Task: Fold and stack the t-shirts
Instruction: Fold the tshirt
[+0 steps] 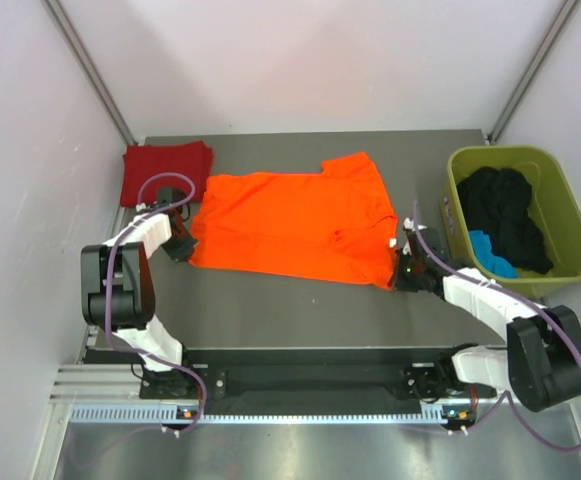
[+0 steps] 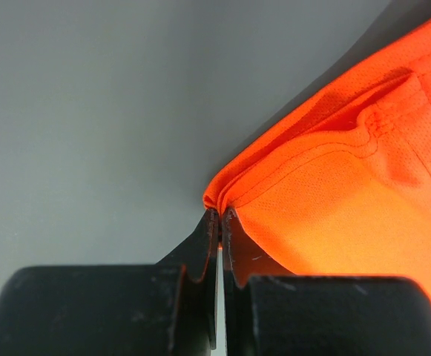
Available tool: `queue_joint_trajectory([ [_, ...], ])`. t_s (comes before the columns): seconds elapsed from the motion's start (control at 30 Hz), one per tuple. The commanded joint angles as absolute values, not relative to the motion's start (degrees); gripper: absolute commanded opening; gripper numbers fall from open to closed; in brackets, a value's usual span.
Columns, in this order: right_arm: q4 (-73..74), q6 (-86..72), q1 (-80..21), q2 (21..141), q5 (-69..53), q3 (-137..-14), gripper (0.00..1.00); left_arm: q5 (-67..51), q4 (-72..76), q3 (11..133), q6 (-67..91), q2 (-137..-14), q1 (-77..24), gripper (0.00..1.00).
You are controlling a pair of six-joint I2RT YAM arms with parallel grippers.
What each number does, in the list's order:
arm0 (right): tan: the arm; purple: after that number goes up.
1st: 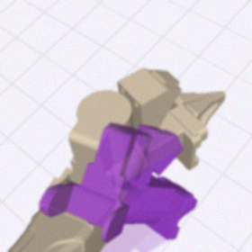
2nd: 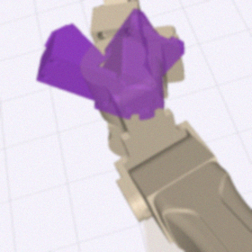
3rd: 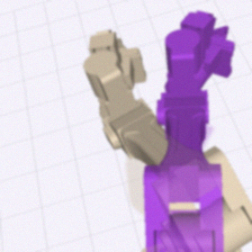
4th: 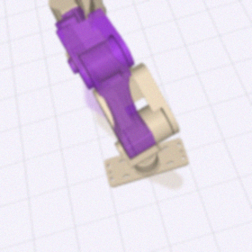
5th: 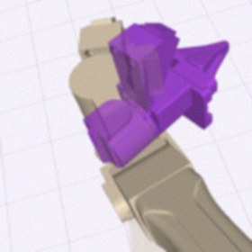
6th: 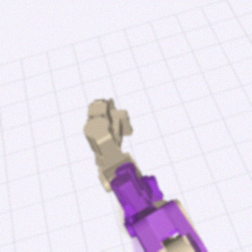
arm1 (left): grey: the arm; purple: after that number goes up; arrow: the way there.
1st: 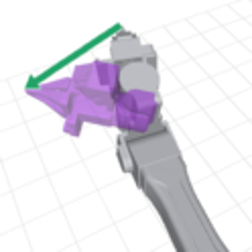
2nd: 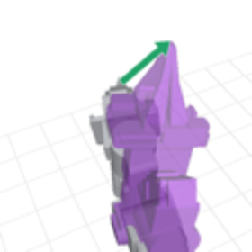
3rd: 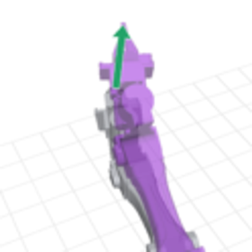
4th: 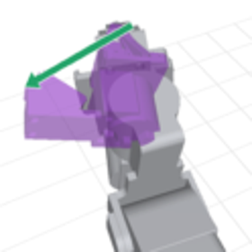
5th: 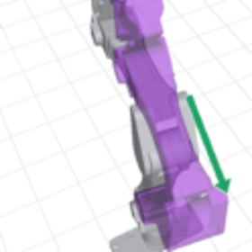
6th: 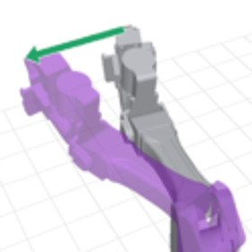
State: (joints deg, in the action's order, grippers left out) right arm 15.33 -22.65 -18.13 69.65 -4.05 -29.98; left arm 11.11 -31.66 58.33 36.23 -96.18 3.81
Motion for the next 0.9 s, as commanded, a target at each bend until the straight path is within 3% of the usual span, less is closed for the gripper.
queue_joint_trajectory([
  [0.0, 22.13, -26.17, -18.28, 69.34, 1.64, -34.44, 0.0, 14.85, -34.27, 60.82, 35.77, -96.33, 3.96, 0.0],
  [0.33, 30.75, -26.46, -18.11, 74.09, 6.33, -39.2, 0.0, 15.74, -36.56, 59.68, 35.68, -95.45, 3.96, 0.0],
  [0.4, 31.37, -26.02, -18.11, 72.95, 7.11, -39.37, 0.06, 13.99, -37.0, 59.15, 36.12, -94.92, 3.87, 0.02],
  [0.47, 31.12, -25.14, -18.19, 71.38, 6.42, -39.64, 0.14, 13.54, -37.18, 58.54, 36.74, -93.7, 3.87, 0.14],
  [0.5, 31.29, -24.88, -18.11, 70.76, 5.02, -40.25, 0.18, 13.45, -37.44, 58.36, 36.91, -93.26, 3.87, 0.28],
  [0.53, 32.07, -24.96, -18.19, 70.32, 4.4, -40.95, 0.23, 13.19, -38.4, 58.62, 37.26, -92.29, 3.87, 0.32],
  [0.73, 30.86, -21.11, -18.11, 71.18, 0.18, -48.68, 0.45, 6.7, -38.07, 62.84, 36.05, -85.88, 3.34, 0.43],
  [0.87, 29.89, -15.05, -17.84, 78.99, -2.02, -55.52, 0.45, -9.89, -29.64, 64.42, 34.19, -81.56, 0.18, 0.51],
])
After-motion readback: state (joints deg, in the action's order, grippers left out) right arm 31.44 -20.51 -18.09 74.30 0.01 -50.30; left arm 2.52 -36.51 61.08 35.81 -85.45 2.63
